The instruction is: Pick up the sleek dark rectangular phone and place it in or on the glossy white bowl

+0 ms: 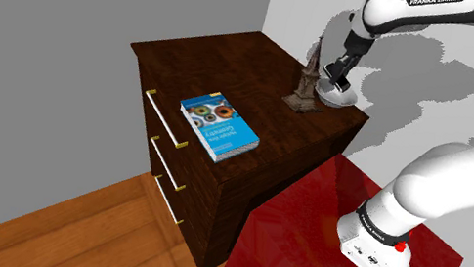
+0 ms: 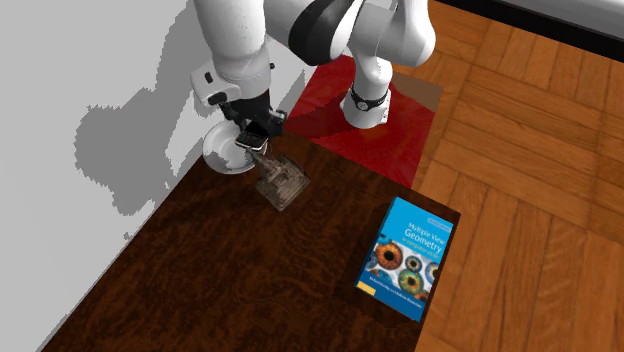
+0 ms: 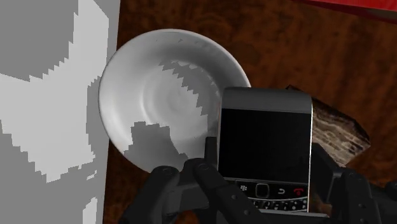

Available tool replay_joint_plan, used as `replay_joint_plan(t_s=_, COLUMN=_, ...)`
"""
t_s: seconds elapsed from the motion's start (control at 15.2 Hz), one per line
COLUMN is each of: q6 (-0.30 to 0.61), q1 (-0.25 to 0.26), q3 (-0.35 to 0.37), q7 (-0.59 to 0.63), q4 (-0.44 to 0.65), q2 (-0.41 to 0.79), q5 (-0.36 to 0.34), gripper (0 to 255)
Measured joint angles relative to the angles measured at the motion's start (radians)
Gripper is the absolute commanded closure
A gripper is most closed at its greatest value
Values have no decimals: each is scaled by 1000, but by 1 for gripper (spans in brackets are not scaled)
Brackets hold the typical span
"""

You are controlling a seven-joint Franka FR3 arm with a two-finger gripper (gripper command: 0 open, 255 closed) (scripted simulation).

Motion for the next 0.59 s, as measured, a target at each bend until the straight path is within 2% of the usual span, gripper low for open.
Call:
replay_joint_plan(t_s=0.33, q6=10, q1=-27, q3=-97, q7=-130, q4=100, q2=97, q5=0, gripper=255)
replay_joint_plan(t_s=0.59, q6=62, q1=-31, q3=-126, q7=-162, q4=95, q2=144, q5=5, gripper=255)
